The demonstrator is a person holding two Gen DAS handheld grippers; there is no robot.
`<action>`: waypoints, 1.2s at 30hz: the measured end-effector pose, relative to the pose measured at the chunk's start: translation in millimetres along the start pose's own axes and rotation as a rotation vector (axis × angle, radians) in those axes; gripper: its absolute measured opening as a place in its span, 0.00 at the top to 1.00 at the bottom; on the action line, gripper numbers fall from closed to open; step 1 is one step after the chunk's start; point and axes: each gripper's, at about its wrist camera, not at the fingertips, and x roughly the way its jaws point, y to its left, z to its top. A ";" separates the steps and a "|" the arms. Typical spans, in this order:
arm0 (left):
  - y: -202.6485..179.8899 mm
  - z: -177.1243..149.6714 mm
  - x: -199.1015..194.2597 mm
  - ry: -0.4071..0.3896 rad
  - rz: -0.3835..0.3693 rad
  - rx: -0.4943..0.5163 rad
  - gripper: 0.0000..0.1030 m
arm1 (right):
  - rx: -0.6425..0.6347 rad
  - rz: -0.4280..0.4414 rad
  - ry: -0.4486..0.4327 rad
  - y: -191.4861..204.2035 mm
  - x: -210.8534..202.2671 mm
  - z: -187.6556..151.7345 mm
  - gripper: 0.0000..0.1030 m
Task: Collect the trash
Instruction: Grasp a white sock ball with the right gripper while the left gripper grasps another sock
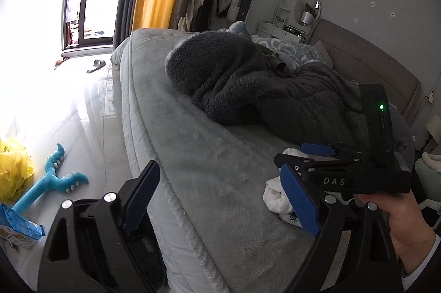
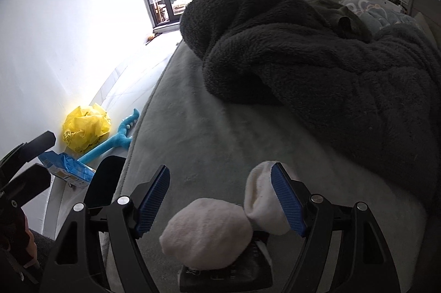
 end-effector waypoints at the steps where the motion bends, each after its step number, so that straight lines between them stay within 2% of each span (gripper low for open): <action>1: 0.2 0.0 3.3 0.008 -0.002 -0.003 0.12 | 0.013 0.002 0.006 -5.2 2.0 -1.2 0.25; 4: -1.0 1.6 15.1 0.030 -0.022 -0.013 0.11 | 0.047 -0.014 0.024 -19.9 6.1 -4.6 0.25; 11: -10.3 -2.1 48.6 0.140 -0.130 -0.048 0.10 | 0.116 -0.022 0.037 -50.5 13.1 -10.9 0.25; 15: -25.9 -6.0 62.5 0.178 -0.158 -0.009 0.10 | 0.136 -0.033 0.059 -61.8 20.3 -17.9 0.25; 18: -32.2 -10.1 70.5 0.206 -0.186 -0.023 0.10 | 0.137 -0.036 0.076 -67.0 25.4 -22.8 0.25; 24: -42.5 -17.7 89.5 0.262 -0.199 -0.036 0.10 | 0.151 -0.057 0.092 -80.6 31.9 -25.9 0.40; 29: -45.3 -21.6 101.5 0.297 -0.234 -0.084 0.10 | 0.150 -0.069 0.090 -95.0 23.4 -27.8 0.58; 33: -56.4 -22.5 108.9 0.317 -0.245 -0.073 0.10 | 0.092 -0.107 0.085 -100.9 9.6 -31.0 0.64; 36: -65.2 -25.2 115.9 0.330 -0.232 -0.056 0.16 | 0.054 -0.126 0.040 -100.9 -8.9 -32.7 0.64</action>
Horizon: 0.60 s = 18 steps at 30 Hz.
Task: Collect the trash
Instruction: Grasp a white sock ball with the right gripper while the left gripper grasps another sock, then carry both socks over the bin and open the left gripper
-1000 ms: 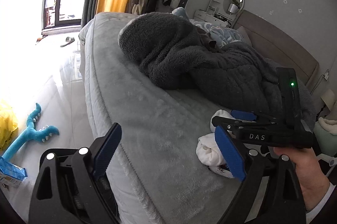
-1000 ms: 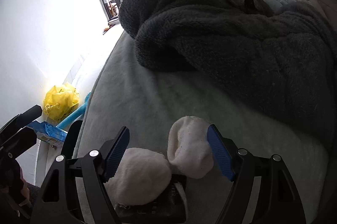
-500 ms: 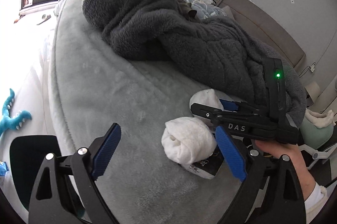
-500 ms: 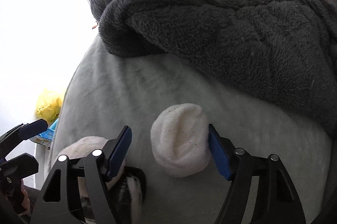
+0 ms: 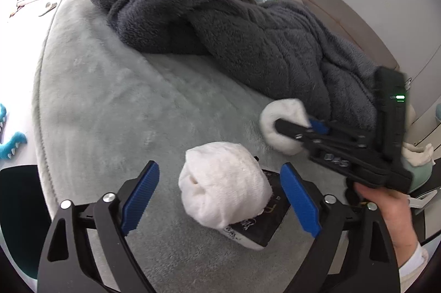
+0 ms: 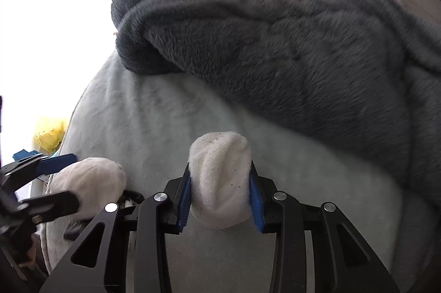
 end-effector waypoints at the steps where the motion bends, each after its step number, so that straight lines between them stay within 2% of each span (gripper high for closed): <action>1: -1.4 -0.2 3.2 0.008 0.002 -0.001 0.18 | -0.003 -0.001 -0.013 -1.7 -5.0 -1.5 0.64; 4: -5.6 -1.7 12.6 0.031 0.031 0.016 0.27 | -0.005 0.013 -0.044 -7.1 -18.3 -4.9 0.64; 8: -9.6 -3.9 18.7 0.038 0.079 0.047 0.36 | 0.004 0.047 -0.045 -9.7 -25.7 -7.4 0.64; 10: -10.0 -2.7 14.9 0.012 0.079 0.046 0.43 | 0.016 0.066 -0.058 -10.1 -30.2 -8.9 0.64; 14: -12.7 1.5 2.5 -0.065 0.093 0.065 0.45 | 0.024 0.089 -0.094 0.4 -34.2 -7.0 0.64; 18: -8.4 5.0 -20.8 -0.152 0.137 0.088 0.45 | 0.045 0.121 -0.106 9.7 -31.7 -3.9 0.64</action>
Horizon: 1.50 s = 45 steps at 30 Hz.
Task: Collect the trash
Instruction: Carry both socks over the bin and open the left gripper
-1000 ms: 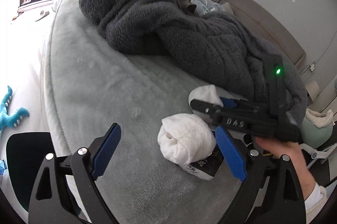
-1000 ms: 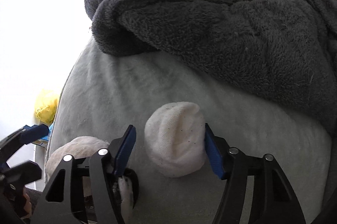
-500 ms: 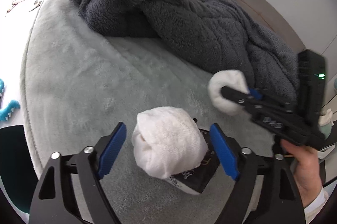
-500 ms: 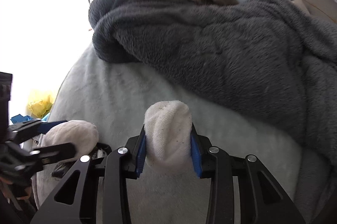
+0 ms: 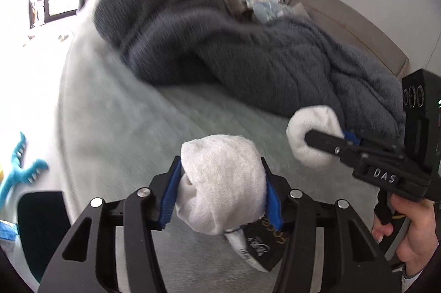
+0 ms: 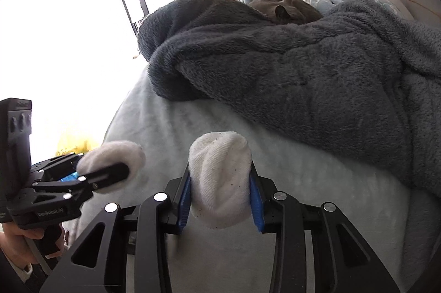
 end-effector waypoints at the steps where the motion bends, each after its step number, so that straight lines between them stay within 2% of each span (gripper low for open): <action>1: 3.8 1.6 -4.3 -0.018 0.014 -0.003 0.45 | -0.001 0.004 0.000 3.5 0.9 0.5 0.64; 4: 16.0 5.4 -12.5 -0.051 0.054 -0.015 0.45 | -0.019 0.013 -0.010 17.4 2.3 3.2 0.64; 10: 49.4 1.9 -25.3 -0.045 0.144 -0.045 0.45 | -0.033 0.054 -0.045 48.7 3.9 14.5 0.64; 20: 122.2 -20.0 -41.8 0.043 0.272 -0.109 0.45 | -0.088 0.114 -0.037 112.6 26.0 25.6 0.64; 27: 177.5 -47.4 -51.0 0.121 0.310 -0.169 0.45 | -0.145 0.173 -0.022 166.1 46.4 29.6 0.64; 31: 205.4 -63.7 -51.6 0.191 0.313 -0.208 0.45 | -0.181 0.206 -0.002 195.6 57.8 26.4 0.64; 38: 237.6 -88.8 -50.7 0.266 0.349 -0.237 0.45 | -0.244 0.257 0.045 242.4 76.9 19.1 0.64; 45: 261.5 -107.7 -44.3 0.353 0.345 -0.280 0.44 | -0.294 0.277 0.090 276.9 93.7 9.3 0.64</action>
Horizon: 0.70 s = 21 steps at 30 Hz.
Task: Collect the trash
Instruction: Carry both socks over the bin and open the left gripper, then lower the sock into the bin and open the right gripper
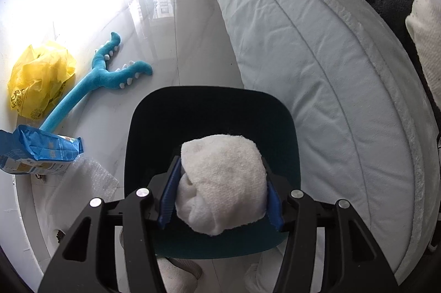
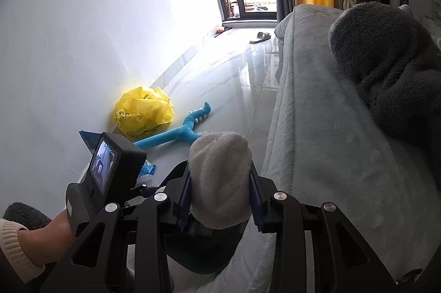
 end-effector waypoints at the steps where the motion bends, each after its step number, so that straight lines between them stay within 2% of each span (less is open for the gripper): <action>1: 3.5 -1.7 2.2 0.016 -0.005 -0.008 0.43 | -0.001 0.000 0.006 1.3 2.7 0.1 0.64; 5: 16.1 -6.7 8.0 0.068 -0.022 -0.035 0.36 | -0.007 0.003 0.042 7.3 19.4 1.2 0.64; 9: 30.4 -8.5 2.5 0.067 -0.030 -0.066 0.27 | -0.016 0.003 0.082 14.2 36.2 -3.8 0.64; 15: 49.0 -6.8 -23.9 0.000 -0.032 -0.089 0.25 | -0.034 0.005 0.136 27.2 65.8 -8.8 0.64; 21: 66.1 -3.6 -59.8 -0.112 -0.024 -0.090 0.23 | -0.032 0.015 0.205 37.4 102.2 -19.0 0.63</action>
